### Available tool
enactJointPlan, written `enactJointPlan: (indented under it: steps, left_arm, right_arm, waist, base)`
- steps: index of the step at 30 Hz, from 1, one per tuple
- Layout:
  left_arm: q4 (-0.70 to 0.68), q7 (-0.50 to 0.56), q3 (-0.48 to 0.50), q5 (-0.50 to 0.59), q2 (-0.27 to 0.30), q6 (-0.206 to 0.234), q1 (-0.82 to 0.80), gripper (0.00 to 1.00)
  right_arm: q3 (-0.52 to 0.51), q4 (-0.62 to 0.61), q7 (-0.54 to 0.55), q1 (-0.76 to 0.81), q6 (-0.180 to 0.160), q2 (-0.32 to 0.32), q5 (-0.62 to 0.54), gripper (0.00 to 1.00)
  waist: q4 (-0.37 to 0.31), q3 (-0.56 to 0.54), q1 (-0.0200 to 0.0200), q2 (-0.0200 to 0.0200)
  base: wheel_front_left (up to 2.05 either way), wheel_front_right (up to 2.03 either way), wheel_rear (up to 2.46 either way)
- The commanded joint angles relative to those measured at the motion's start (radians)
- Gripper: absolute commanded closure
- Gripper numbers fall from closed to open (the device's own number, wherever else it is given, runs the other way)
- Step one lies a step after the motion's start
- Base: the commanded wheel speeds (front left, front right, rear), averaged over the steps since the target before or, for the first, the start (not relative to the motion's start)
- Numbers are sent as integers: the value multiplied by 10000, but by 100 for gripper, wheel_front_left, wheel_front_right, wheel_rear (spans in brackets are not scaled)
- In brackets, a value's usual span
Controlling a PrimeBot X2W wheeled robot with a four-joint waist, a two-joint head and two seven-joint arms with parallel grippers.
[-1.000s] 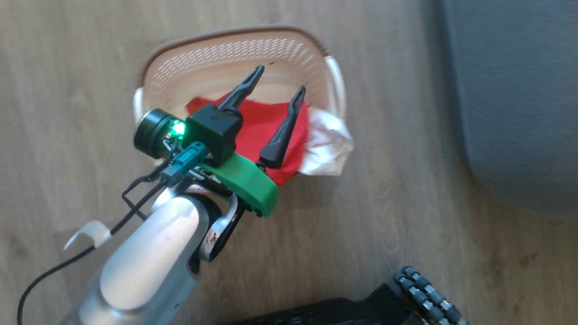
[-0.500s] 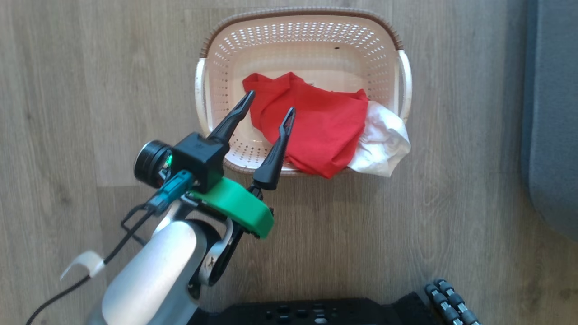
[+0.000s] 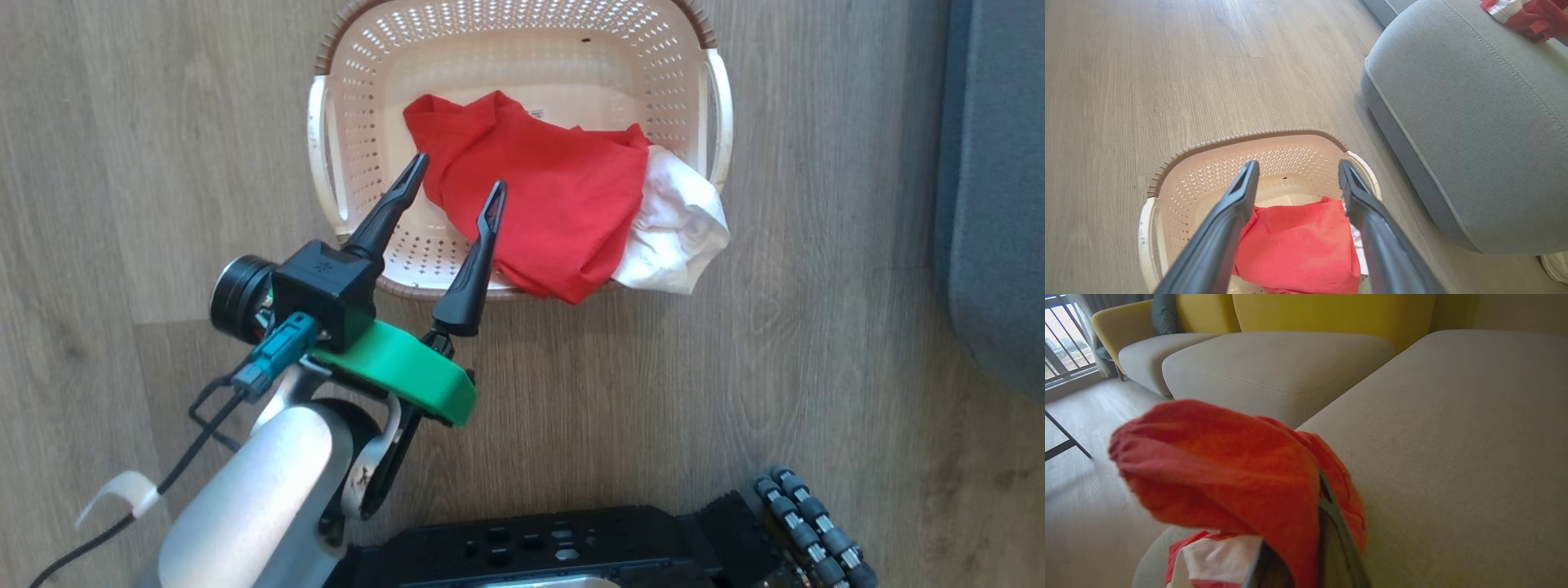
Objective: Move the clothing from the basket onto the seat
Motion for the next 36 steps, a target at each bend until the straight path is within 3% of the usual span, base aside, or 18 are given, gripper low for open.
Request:
enactJointPlan:
  steps: [1, 3, 5, 6, 12, 22, 30, 36]
  left_arm:
    - [-393, 25, 263, 99, 238, 59, 235, 0]
    - [-440, 37, 316, 57, 255, 120, 282, 0]
    - [-504, -2, 433, -19, 283, 212, 386, 0]
    - [-535, -13, 488, -44, 314, 250, 430, 0]
    - [-658, -159, 788, -227, 381, 357, 472, 0]
    - [-7, -487, 844, -534, 144, 75, 46, 0]
    - [820, -1057, 1265, -1187, 175, -11, 723, 0]
    - [1176, -1526, 1597, -1729, 161, 25, 1633, 0]
  right_arm:
    - [-63, -288, -90, 197, 69, -250, -62, 100]
    - [-88, -298, -141, 286, 69, -142, -97, 100]
    - [-136, -135, -167, 406, 69, -218, -232, 53]
    - [-131, -13, -172, 442, 69, -274, -348, 1]
    - [128, 403, -100, 646, 69, -353, -1156, 0]
    - [1535, -111, 44, 1751, 69, 262, -2041, 0]
    - [3001, -2341, 17, 4822, 69, 824, -1365, 0]
    - [2979, -4838, -56, 7378, 69, 786, -631, 0]
  waist:
    - [-44, 16, 0, 0]
    - [-52, -37, 0, 0]
    - [-46, -88, 0, 0]
    - [-41, -90, 0, 0]
    - [-210, -92, 0, 0]
    - [-644, -1103, 0, 0]
    - [-1068, -3143, 0, 0]
    - [-980, -4944, 0, 0]
  base:
    - [0, 0, 0]
    - [0, 0, 0]
    - [0, 0, 0]
    - [0, 0, 0]
    - [0, 0, 0]
    - [0, 0, 0]
    - [0, 0, 0]
    - [0, 0, 0]
